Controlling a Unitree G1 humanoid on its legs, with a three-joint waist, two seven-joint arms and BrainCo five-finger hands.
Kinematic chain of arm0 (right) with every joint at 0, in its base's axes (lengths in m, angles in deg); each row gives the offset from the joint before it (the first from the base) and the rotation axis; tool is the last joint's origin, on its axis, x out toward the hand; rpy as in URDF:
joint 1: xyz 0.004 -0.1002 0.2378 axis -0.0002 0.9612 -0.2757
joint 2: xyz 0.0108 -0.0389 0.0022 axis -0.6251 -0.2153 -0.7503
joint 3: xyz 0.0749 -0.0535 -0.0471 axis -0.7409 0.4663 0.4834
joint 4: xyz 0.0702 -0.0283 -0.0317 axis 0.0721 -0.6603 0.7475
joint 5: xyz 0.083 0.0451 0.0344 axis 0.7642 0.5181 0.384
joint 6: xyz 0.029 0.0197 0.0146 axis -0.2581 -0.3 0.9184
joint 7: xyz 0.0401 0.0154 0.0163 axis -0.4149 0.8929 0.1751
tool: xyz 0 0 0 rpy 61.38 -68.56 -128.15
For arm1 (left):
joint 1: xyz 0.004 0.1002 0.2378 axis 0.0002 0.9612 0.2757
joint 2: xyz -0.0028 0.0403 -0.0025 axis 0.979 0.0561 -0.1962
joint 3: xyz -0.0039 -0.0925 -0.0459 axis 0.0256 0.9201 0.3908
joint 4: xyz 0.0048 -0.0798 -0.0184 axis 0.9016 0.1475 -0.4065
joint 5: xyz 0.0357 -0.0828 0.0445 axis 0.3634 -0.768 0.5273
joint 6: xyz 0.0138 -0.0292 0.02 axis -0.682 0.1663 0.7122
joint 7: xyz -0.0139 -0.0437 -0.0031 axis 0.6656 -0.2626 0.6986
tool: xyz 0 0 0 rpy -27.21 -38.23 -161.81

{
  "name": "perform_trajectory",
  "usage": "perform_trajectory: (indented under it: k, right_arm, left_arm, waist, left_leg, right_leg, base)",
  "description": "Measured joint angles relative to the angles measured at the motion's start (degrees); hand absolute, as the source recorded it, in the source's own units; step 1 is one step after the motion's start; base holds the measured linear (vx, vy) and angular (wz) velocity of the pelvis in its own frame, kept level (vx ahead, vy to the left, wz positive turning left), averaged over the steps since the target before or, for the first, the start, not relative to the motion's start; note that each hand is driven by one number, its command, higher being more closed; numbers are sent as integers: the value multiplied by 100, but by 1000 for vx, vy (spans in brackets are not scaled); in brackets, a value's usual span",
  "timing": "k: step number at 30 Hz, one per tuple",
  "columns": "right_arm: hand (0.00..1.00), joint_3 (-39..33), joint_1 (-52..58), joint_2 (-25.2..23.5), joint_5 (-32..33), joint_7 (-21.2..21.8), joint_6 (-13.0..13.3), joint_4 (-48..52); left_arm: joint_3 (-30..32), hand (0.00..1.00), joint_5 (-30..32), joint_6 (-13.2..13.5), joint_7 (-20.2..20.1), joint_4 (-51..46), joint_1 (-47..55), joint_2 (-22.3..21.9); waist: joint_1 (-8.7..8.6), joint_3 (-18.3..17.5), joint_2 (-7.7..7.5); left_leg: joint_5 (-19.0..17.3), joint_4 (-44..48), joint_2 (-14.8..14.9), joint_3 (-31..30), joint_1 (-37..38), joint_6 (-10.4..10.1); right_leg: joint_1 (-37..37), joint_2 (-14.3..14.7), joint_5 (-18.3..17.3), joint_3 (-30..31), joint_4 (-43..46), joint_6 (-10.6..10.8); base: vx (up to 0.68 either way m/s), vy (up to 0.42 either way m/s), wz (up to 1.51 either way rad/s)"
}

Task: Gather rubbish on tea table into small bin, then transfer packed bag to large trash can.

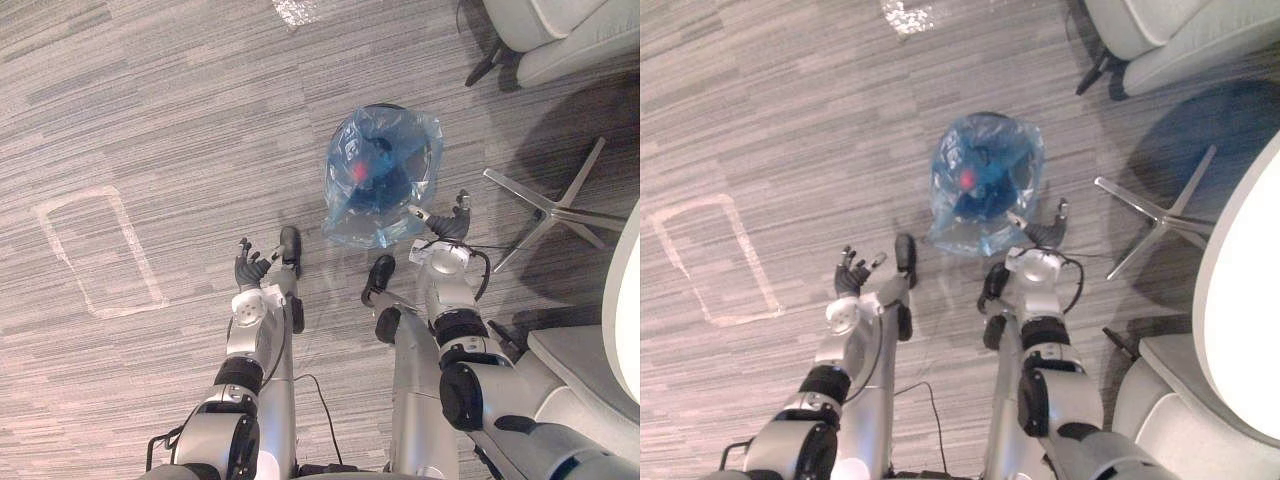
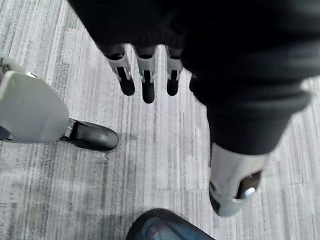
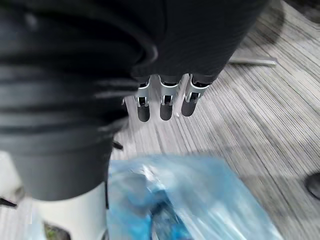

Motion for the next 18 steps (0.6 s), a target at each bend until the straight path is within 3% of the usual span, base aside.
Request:
perform_trajectory:
  k: [2, 3, 11, 13, 18]
  right_arm:
    - [0, 12, -195, 53, 131, 266, 16, -293]
    - [100, 24, -334, 124, 207, 394, 39, -428]
    - [100, 844, -977, 866, 437, 1087, 104, -1067]
    - [100, 1230, -1058, 1045, 608, 1446, 104, -1205]
    - [100, 1424, -1014, 979, 997, 1656, 106, -1200]
  left_arm:
    - [-5, 0, -27, 5, -1, -3, -2, 12]
    - [-21, 0, -92, 21, -2, -9, -3, 29]
    - [-321, 0, -465, 57, -35, -228, 20, 4]
    - [-432, 0, -555, 88, -94, -237, 21, 8]
    - [-450, 0, -569, 89, -157, -327, 51, -27]
  waist:
    - [18, 3, 6]
    - [26, 6, 17]
    - [61, 62, 136]
    - [77, 66, 143]
    - [93, 66, 145]
  left_leg:
    - [1, 28, -46, -3, -117, 1]
    - [0, 68, -57, -6, -228, 1]
    - [-118, 566, -217, -155, -911, 65]
    - [-146, 696, -224, -140, -1050, 56]
    - [-136, 789, -169, -101, -1128, 68]
  right_leg:
    - [-166, -53, -49, 28, 136, 11]
    - [-284, -78, -64, 32, 205, 8]
    - [-951, -323, -341, 52, 992, 84]
    - [-1133, -354, -386, 109, 1167, 89]
    - [-1232, -317, -385, 152, 1246, 89]
  base:
    - [0, 1, 11]
    - [-7, -3, 6]
    - [-23, -3, 18]
    - [-38, -5, 3]
    - [-27, -18, -6]
